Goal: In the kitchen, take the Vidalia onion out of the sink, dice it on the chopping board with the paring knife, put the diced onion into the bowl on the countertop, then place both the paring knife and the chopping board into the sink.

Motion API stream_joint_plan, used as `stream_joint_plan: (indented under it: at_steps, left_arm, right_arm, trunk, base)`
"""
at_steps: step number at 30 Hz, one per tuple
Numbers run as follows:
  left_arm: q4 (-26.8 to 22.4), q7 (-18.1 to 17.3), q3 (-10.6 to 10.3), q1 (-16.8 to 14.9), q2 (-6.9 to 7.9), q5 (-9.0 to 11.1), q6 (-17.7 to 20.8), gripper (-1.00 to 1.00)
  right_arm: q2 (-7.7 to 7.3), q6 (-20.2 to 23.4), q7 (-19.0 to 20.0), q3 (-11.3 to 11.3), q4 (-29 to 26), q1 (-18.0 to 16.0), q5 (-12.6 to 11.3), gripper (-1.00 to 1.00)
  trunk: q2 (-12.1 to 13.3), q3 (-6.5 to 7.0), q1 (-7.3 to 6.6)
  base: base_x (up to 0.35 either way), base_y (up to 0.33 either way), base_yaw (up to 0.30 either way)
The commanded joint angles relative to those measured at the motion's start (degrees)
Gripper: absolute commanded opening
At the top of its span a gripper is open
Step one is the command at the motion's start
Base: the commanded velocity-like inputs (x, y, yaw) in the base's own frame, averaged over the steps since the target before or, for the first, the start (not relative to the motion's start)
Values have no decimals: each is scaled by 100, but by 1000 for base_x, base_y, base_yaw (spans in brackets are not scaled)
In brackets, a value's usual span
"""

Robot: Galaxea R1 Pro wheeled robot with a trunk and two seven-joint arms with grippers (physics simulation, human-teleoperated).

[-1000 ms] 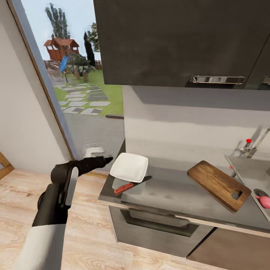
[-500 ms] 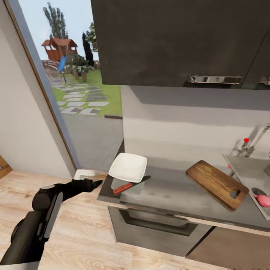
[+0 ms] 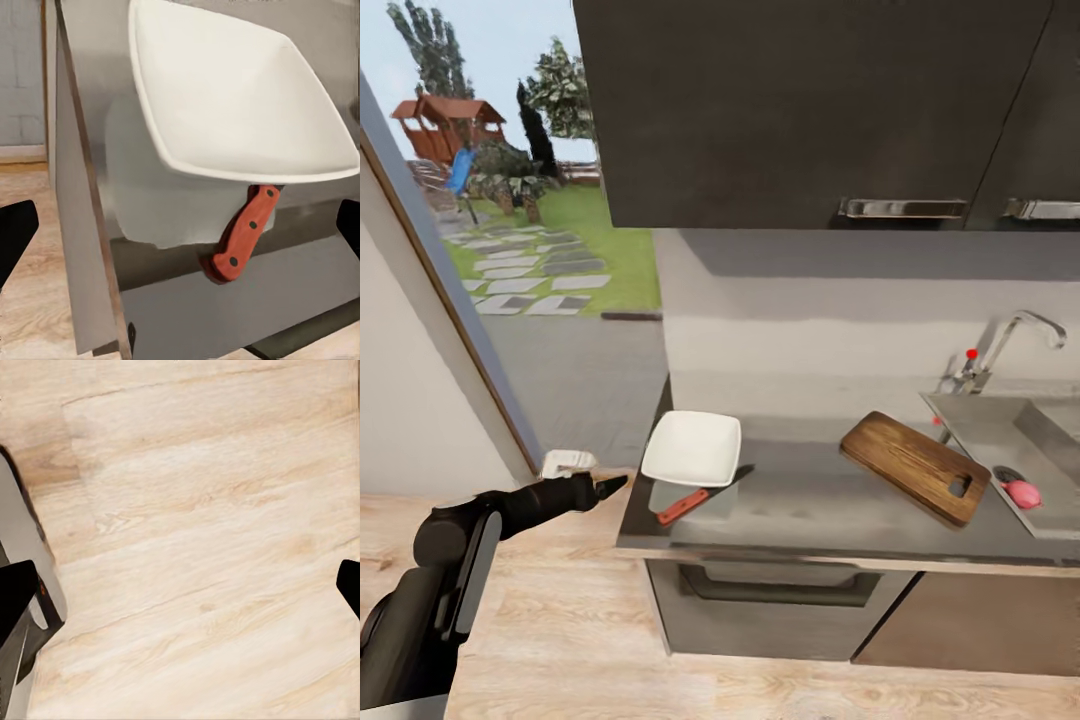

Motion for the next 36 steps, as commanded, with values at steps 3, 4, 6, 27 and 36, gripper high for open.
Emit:
stream_joint_plan:
  at_steps: [3,4,6,27,36]
  left_arm:
    - [-3,-20,8,-2,-3,5,-18,100]
    - [-3,-20,8,1,-3,4,-37,100]
    - [-3,-20,2,1,-5,3,-42,100]
    - [-3,-18,-223,-3,-16,-6,-56,100]
    - [-3,-12,-542,-2,-25,-6,-56,100]
  right_arm:
    - [-7,-161,-9,-255,11,-6,-4,100]
    - [-9,-212,-12,-351,10,-6,-2,100]
    - [-18,-228,-19,-373,7,-6,1,100]
    - [-1714,2286,1552,-1718,-5123,-6,-1118,100]
    - [-1715,2918,1556,-2012,-6630,-6,-1304,100]
  trunk:
    - [-11,-11,3]
    - [-11,-11,3]
    - [-11,-11,3]
    - [-11,-11,3]
    - [-11,-11,3]
  base:
    - [0,301,-255]
    - [0,257,-73]
    - [0,152,-42]
    - [0,13,-3]
    - [0,0,0]
